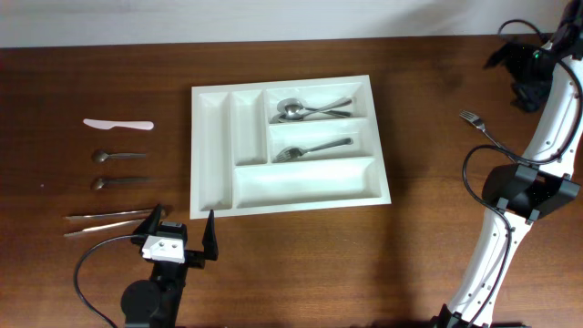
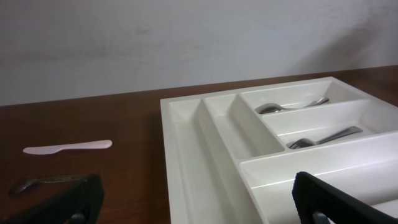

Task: Pack container

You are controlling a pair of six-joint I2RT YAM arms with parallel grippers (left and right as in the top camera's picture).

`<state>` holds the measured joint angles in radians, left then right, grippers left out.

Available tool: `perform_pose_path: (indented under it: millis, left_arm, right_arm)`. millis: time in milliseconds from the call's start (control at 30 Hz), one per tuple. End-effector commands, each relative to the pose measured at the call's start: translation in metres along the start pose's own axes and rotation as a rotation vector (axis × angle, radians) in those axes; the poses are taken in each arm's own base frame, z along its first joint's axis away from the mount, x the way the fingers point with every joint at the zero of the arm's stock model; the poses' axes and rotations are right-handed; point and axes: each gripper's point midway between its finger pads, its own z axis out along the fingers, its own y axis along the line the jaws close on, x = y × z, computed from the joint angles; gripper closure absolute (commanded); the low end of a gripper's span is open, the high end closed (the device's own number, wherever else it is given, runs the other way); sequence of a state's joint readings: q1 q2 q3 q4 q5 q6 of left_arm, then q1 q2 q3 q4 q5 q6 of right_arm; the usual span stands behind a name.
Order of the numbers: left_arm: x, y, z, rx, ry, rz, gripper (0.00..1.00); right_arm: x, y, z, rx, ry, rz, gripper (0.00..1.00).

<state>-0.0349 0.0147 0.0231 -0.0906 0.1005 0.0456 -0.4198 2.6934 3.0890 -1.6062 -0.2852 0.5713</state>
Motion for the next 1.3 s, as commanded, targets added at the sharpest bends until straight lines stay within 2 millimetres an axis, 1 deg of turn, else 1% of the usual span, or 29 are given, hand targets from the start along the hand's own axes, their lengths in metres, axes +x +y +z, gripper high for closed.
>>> perform_pose_path:
  millis: [0, 100, 167, 233, 267, 300, 333, 400, 433, 500, 533, 567, 600, 733, 833, 900, 967, 1033, 1100, 1233, 1267]
  left_arm:
    - [0.001, 0.002, 0.000, -0.009, -0.001, 0.008, 0.01]
    - [0.001, 0.002, 0.000, -0.009, -0.001, 0.008, 0.01]
    - [0.001, 0.002, 0.000, -0.009, -0.001, 0.008, 0.01]
    - [0.001, 0.002, 0.000, -0.009, -0.001, 0.008, 0.01]
    - [0.001, 0.002, 0.000, -0.009, -0.001, 0.008, 0.01]
    - [0.001, 0.002, 0.000, -0.009, -0.001, 0.008, 0.01]
    - [0.001, 0.002, 0.000, -0.009, -0.001, 0.008, 0.01]
    - [0.001, 0.002, 0.000, -0.009, -0.001, 0.008, 0.01]
    - [0.001, 0.002, 0.000, -0.009, -0.001, 0.008, 0.01]
    - [0.001, 0.002, 0.000, -0.009, -0.001, 0.008, 0.01]
    - [0.001, 0.002, 0.000, -0.009, -0.001, 0.008, 0.01]
    - [0.001, 0.002, 0.000, -0.009, -0.001, 0.008, 0.01]
    - [0.001, 0.002, 0.000, -0.009, -0.001, 0.008, 0.01]
    - [0.001, 0.002, 0.000, -0.009, -0.001, 0.008, 0.01]
    - [0.001, 0.002, 0.000, -0.009, -0.001, 0.008, 0.01]
    - [0.001, 0.002, 0.000, -0.009, -0.001, 0.008, 0.01]
    - [0.001, 0.002, 0.000, -0.009, -0.001, 0.008, 0.01]
    - [0.001, 0.002, 0.000, -0.009, -0.001, 0.008, 0.01]
    - [0.001, 0.002, 0.000, -0.009, -0.001, 0.008, 0.01]
    - [0.001, 0.002, 0.000, -0.009, -0.001, 0.008, 0.01]
    - [0.001, 0.002, 0.000, -0.009, -0.001, 0.008, 0.01]
  right_arm:
    - [-0.003, 0.019, -0.019, -0.089, -0.010, 0.395, 0.01]
    - [-0.016, 0.021, -0.021, -0.116, -0.044, 0.577, 0.01]
    - [-0.023, 0.010, -0.022, -0.093, -0.071, 0.719, 0.01]
    - [-0.029, -0.008, -0.024, -0.045, -0.118, 0.836, 0.01]
    - [-0.029, -0.022, -0.025, 0.001, -0.141, 0.920, 0.01]
    - [-0.026, -0.037, -0.027, 0.046, -0.147, 1.027, 0.01]
    - [-0.023, -0.047, -0.029, 0.074, -0.144, 1.102, 0.01]
    - [-0.022, -0.065, -0.033, 0.120, -0.154, 1.153, 0.01]
    - [-0.023, -0.070, -0.035, 0.125, -0.152, 1.131, 0.01]
    - [-0.026, -0.074, -0.037, 0.129, -0.129, 0.927, 0.01]
    - [-0.026, -0.075, -0.037, 0.134, -0.125, 0.854, 0.01]
    - [-0.028, -0.078, -0.038, 0.146, -0.122, 0.728, 0.01]
    - [-0.029, -0.081, -0.039, 0.164, -0.128, 0.639, 0.01]
    - [-0.029, -0.081, -0.039, 0.178, -0.111, 0.413, 0.01]
    - [-0.025, -0.071, -0.038, 0.165, -0.074, 0.154, 0.01]
    - [-0.020, -0.062, -0.037, 0.161, -0.050, -0.088, 0.01]
    - [-0.014, -0.049, -0.039, 0.157, -0.036, -0.315, 0.01]
    - [-0.008, -0.037, -0.042, 0.162, -0.035, -0.474, 0.01]
    - [-0.007, -0.034, -0.046, 0.206, -0.045, -0.590, 0.01]
    - [-0.010, -0.040, -0.047, 0.325, -0.044, -0.755, 0.01]
    - [-0.009, -0.041, -0.045, 0.329, -0.032, -0.779, 0.05]
